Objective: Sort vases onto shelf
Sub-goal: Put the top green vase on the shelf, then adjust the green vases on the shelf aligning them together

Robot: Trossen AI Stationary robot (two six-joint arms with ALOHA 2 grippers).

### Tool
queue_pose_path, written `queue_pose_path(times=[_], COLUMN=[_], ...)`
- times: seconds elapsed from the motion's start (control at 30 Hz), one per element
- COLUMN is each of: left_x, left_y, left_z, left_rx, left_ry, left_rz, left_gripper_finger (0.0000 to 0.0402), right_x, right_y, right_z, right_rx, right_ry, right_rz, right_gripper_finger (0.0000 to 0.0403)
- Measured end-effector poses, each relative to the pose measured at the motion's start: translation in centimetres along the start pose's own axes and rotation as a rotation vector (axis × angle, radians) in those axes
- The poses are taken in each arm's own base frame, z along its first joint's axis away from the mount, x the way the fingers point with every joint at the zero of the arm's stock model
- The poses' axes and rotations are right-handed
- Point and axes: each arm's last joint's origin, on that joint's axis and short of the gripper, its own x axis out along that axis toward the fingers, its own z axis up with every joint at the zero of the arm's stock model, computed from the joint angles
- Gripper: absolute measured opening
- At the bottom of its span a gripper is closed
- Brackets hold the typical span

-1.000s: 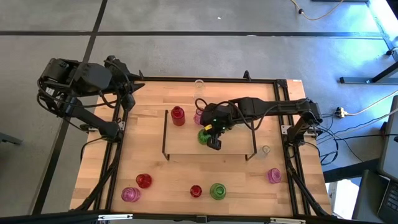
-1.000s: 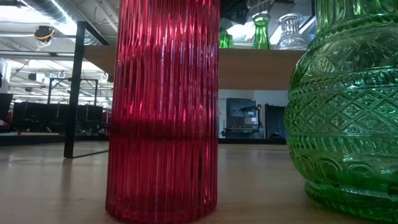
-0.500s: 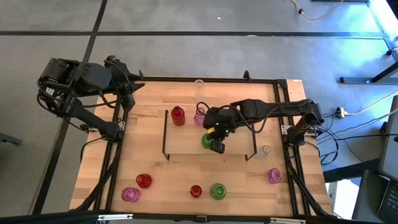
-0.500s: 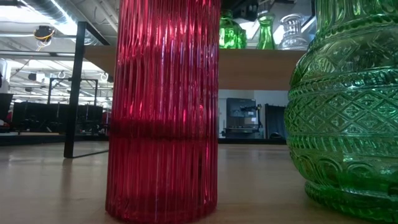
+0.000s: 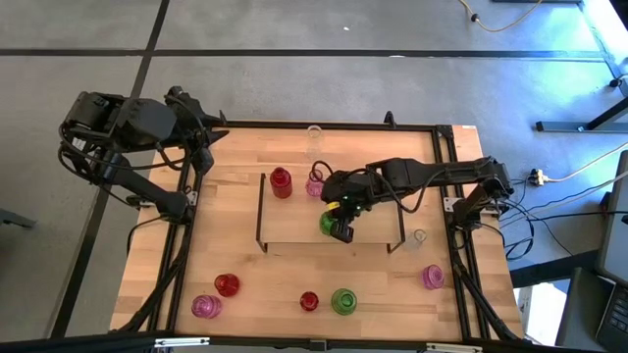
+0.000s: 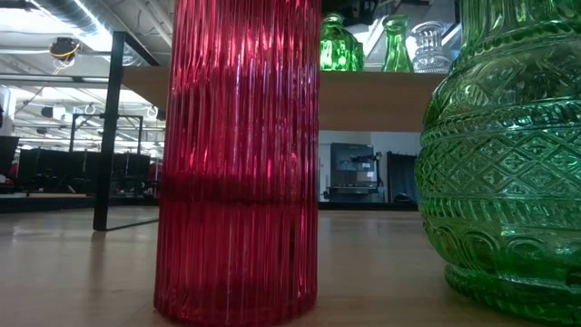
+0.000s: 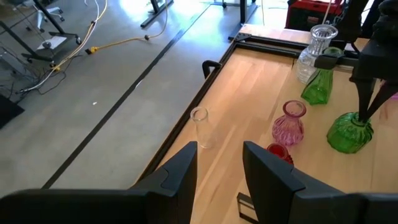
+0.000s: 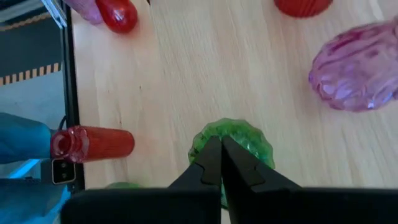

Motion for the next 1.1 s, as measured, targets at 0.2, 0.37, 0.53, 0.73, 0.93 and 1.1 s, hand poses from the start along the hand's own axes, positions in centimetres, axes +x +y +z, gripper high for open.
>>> queue_pose_path(times=[0.2, 0.37, 0.53, 0.73, 0.93, 1.1], left_x=[0.0, 0.0, 0.0, 0.0, 0.0, 0.0], left_y=[0.0, 0.0, 0.0, 0.0, 0.0, -0.1], left_z=[0.0, 0.0, 0.0, 0.0, 0.1, 0.3], left_rx=[-0.001, -0.001, -0.001, -0.004, -0.009, -0.023], left_ry=[0.000, 0.000, 0.000, -0.003, -0.009, -0.026], left_rz=[0.000, 0.000, 0.000, 0.000, -0.002, -0.008], left_gripper_finger=[0.0121, 0.0121, 0.0121, 0.0121, 0.0121, 0.0121], right_x=[-1.1, -3.9, -9.4, -12.9, -11.8, -10.9], right_y=[0.1, 0.1, -1.1, -4.1, -5.2, -5.2], right_z=[0.3, 1.1, 1.5, -0.1, 0.6, 0.9], right_rx=[-0.003, 0.004, 0.028, 0.188, 0.220, 0.220], right_ry=[-0.070, -0.184, -0.211, -0.034, 0.024, 0.054], right_rz=[0.004, -0.064, -0.234, -0.334, -0.255, -0.224], right_gripper_finger=[0.0006, 0.0048, 0.0104, 0.0126, 0.0100, 0.0029])
